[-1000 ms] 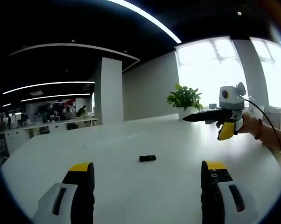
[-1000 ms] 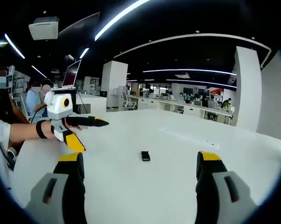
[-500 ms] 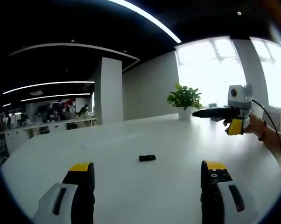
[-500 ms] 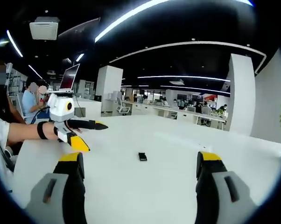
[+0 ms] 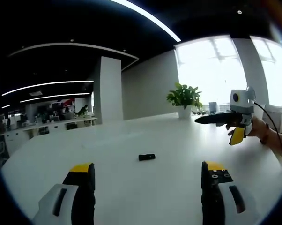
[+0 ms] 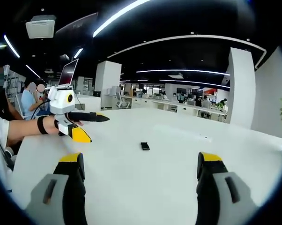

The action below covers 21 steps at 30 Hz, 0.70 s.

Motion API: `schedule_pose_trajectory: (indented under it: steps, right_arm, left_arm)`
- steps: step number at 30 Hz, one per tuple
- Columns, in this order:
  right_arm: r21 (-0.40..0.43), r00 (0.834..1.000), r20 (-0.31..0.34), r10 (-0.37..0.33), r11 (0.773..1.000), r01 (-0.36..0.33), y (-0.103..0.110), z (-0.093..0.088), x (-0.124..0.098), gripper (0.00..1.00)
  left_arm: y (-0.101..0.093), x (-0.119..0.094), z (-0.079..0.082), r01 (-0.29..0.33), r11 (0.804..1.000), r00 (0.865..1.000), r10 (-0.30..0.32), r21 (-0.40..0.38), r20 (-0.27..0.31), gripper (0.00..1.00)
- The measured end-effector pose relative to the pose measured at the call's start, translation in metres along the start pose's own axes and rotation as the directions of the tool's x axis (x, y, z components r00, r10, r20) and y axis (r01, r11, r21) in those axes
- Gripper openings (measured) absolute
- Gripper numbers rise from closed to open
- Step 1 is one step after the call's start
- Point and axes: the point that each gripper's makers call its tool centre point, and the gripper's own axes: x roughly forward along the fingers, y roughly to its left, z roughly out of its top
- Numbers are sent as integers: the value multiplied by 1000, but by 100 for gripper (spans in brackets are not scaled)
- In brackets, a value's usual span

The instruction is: Snap the two parts of the plastic buckle together until the buckle closes and remains connected.

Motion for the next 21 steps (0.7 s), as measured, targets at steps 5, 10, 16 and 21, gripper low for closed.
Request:
schedule_pose_trajectory:
  steps: [5, 10, 16, 21]
  right_arm:
    - [-1, 1000, 4, -29, 1000, 29, -7, -2, -2, 100]
    - [5, 999, 32, -31, 1000, 31, -9, 3, -6, 100]
    - [3, 999, 24, -26, 1000, 26, -6, 1, -7, 100]
    - [-5, 999, 26, -26, 1000, 26, -6, 2, -7, 100]
  left_arm:
    - [-3, -2, 3, 0, 1000, 1000, 0, -1, 7, 95]
    - [-5, -2, 3, 6, 1000, 1000, -6, 5, 3, 95]
    - [-7, -2, 3, 6, 1000, 1000, -6, 9, 6, 95]
    - [-10, -2, 2, 12, 1000, 1000, -12, 14, 3, 95]
